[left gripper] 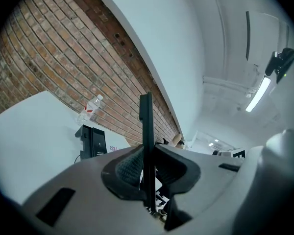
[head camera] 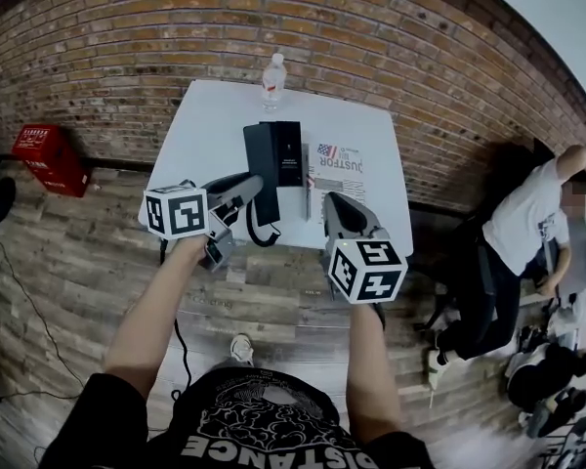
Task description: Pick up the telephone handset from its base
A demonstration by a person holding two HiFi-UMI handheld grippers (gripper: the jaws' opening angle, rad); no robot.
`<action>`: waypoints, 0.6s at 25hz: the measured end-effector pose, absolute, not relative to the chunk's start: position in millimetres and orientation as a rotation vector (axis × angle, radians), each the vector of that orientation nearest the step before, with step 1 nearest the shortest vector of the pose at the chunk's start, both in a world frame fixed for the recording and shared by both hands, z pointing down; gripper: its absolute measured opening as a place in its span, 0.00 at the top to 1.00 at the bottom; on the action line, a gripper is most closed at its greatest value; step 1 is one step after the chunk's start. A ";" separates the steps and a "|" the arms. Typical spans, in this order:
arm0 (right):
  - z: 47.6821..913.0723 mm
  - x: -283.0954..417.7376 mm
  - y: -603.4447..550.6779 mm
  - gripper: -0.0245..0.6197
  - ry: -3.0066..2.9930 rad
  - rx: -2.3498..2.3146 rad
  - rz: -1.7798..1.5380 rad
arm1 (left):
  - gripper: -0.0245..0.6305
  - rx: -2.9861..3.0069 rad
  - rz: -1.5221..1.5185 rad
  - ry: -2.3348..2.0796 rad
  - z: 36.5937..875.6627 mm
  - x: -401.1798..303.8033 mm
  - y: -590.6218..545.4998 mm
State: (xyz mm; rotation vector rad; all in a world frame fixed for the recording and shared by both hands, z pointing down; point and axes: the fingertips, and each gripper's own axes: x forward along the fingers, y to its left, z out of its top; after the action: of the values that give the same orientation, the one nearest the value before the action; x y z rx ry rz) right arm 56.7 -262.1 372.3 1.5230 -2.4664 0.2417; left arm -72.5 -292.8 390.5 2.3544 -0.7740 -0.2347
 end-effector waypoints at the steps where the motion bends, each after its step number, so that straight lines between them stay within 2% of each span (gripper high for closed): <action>1: 371.8 59.2 -255.5 0.96 -2.473 1.517 0.240 | 0.85 2.355 -0.241 -0.790 388.9 -70.7 -284.5; 15: 367.7 93.3 -165.5 0.96 -2.558 1.451 0.215 | 0.85 2.399 -0.234 -0.986 372.8 -35.1 -174.4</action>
State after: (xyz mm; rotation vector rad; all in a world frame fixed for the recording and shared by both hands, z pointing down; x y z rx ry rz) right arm 93.3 -165.5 367.7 1.4511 -2.5580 0.2148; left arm -35.1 -174.4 372.8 2.3985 -0.9862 -0.2335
